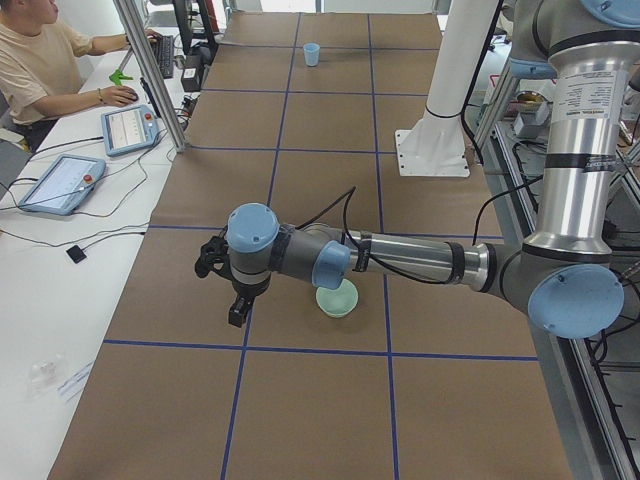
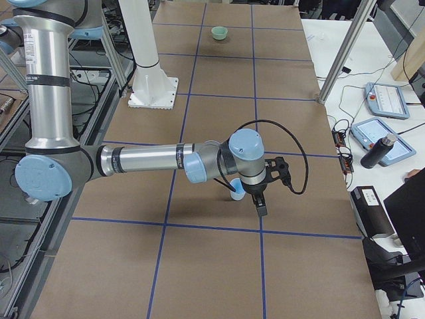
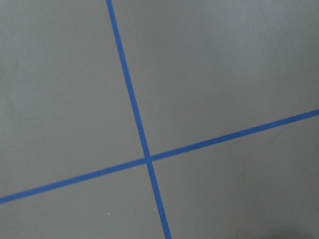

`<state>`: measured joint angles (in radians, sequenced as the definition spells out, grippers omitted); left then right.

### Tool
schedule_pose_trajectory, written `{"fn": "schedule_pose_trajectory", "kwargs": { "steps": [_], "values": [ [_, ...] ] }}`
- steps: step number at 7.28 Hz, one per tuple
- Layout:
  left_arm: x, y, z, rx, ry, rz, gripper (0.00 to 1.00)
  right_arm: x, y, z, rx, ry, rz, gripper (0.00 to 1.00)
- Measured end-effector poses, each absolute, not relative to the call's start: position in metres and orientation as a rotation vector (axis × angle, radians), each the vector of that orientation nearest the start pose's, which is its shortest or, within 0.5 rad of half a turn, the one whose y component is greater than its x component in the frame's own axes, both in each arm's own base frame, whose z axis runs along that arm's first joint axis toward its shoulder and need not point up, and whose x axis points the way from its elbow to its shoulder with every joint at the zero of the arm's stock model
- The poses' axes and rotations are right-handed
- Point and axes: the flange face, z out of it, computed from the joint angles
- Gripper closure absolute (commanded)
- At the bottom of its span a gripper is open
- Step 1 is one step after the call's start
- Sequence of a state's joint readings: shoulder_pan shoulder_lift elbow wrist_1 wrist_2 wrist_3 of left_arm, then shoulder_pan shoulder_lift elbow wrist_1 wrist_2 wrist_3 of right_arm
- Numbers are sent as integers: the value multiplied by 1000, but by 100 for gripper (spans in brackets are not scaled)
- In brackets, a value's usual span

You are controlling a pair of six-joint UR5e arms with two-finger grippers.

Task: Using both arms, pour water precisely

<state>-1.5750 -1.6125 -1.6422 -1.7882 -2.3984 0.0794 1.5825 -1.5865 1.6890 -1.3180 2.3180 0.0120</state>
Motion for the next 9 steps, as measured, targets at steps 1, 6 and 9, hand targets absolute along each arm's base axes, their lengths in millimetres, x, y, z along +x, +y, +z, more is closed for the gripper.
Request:
{"fn": "schedule_pose_trajectory", "kwargs": {
  "steps": [1,6,9],
  "values": [
    [-62,-524,570,373,808,218,0,67,-501,580,340,-752,-103,0],
    [-26,-468,622,340,862,105,0,28,-506,574,298,-788,-43,0],
    [31,-404,653,282,913,1,0,27,-501,580,298,-787,-49,0]
  ]
}}
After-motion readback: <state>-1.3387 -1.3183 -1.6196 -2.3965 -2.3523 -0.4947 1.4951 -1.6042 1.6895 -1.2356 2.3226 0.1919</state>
